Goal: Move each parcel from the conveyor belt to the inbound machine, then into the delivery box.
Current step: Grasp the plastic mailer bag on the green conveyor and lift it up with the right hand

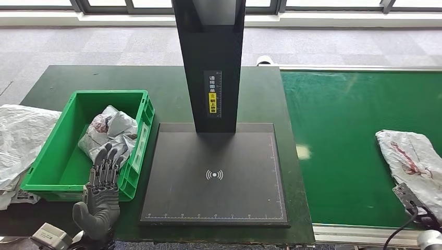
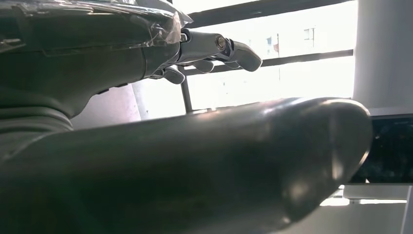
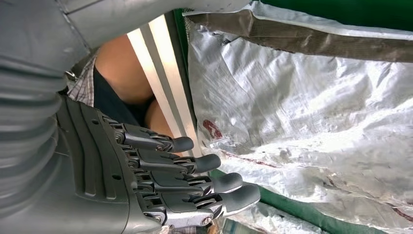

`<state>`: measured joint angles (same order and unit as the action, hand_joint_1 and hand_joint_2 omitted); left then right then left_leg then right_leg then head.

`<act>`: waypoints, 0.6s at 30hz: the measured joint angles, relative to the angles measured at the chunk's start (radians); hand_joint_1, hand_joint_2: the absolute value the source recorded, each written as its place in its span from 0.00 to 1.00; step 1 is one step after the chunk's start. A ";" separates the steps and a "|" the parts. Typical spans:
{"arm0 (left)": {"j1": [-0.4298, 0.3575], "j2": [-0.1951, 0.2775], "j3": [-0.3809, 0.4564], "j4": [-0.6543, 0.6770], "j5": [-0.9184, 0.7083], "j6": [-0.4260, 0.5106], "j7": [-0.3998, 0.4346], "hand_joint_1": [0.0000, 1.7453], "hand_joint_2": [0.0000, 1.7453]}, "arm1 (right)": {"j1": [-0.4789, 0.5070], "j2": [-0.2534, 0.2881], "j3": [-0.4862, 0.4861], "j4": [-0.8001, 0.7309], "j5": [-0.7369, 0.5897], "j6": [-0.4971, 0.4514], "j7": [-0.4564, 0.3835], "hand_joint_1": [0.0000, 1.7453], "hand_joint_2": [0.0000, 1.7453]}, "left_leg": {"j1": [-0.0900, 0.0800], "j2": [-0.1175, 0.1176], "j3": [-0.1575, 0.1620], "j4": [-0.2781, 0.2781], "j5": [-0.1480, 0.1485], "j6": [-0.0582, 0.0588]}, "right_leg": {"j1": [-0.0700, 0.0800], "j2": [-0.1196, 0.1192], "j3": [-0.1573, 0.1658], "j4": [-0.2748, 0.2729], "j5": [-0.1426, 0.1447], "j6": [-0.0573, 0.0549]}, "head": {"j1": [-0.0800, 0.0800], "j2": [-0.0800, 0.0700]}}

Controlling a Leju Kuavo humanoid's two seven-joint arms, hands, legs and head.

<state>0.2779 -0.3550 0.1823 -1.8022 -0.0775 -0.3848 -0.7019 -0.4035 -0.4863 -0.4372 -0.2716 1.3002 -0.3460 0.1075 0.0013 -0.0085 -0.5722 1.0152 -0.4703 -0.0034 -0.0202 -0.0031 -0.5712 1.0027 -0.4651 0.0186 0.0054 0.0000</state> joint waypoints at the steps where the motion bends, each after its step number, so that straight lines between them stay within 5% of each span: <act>1: 0.000 0.000 0.000 0.000 -0.002 0.000 0.000 0.00 0.00 | 0.000 0.001 0.000 0.000 0.000 -0.005 -0.002 0.00 1.00 | 0.000 0.000 0.000 0.000 0.000 0.000 | 0.000 0.000 0.000 0.000 0.000 0.000 | 0.000 0.000; 13: -0.001 0.000 0.000 0.023 -0.002 0.000 0.000 0.00 0.00 | -0.003 -0.010 -0.016 -0.004 0.014 -0.045 -0.028 0.00 1.00 | 0.000 0.000 0.000 0.000 0.000 0.000 | 0.000 0.000 0.000 0.000 0.000 0.000 | 0.000 0.000; 18: -0.001 0.000 0.000 0.027 0.000 0.001 0.000 0.00 0.00 | -0.012 -0.010 -0.017 -0.005 0.037 0.009 -0.026 0.00 1.00 | 0.000 0.000 -0.001 0.000 0.000 0.000 | 0.000 0.000 0.000 0.000 0.000 0.000 | 0.000 0.000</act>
<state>0.2768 -0.3552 0.1825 -1.7747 -0.0777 -0.3838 -0.7019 -0.4159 -0.4964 -0.4543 -0.2770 1.3375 -0.3368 0.0816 0.0010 -0.0083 -0.5730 1.0153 -0.4703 -0.0033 -0.0205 -0.0029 -0.5713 1.0027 -0.4651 0.0187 0.0057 -0.0001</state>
